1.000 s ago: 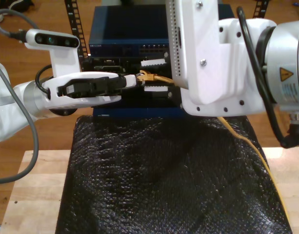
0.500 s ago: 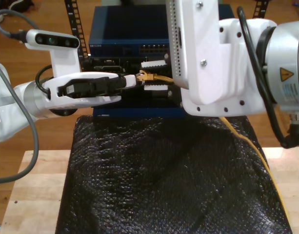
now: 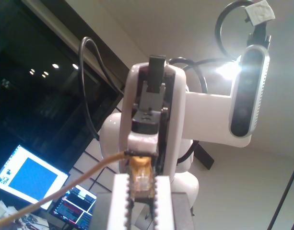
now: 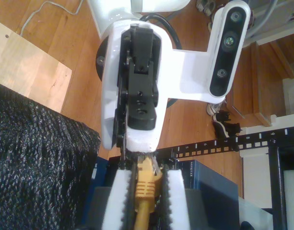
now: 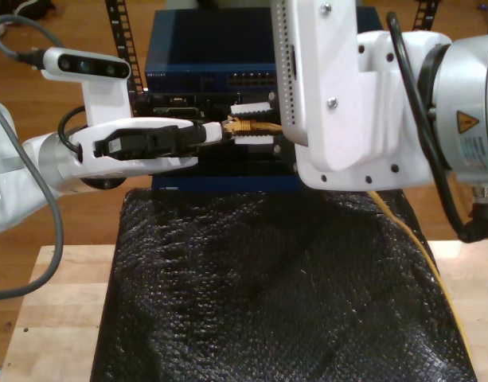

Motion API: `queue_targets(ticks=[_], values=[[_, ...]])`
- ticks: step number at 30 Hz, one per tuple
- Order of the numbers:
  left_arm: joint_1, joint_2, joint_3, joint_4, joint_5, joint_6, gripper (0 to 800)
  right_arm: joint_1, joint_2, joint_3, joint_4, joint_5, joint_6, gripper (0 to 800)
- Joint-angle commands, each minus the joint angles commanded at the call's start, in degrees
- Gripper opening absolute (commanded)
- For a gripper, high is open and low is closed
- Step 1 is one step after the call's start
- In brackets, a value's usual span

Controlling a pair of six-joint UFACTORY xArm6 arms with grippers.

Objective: Grab the cable and plug it in

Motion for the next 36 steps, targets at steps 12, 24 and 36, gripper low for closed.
queue_targets(ticks=[12,24,36], values=[[0.0,0.0,0.0,0.0,0.09,-0.09,9,0.0,-0.53,0.7,1.93,0.0,0.18,1],[0.0,-0.18,0.0,-0.09,2.55,0.0,405,0.0,-0.53,0.7,1.93,-0.09,0.18,0],[1.76,-0.44,-0.09,-0.09,2.64,0.09,794,-0.09,-0.53,0.7,2.02,-0.09,0.53,0]])
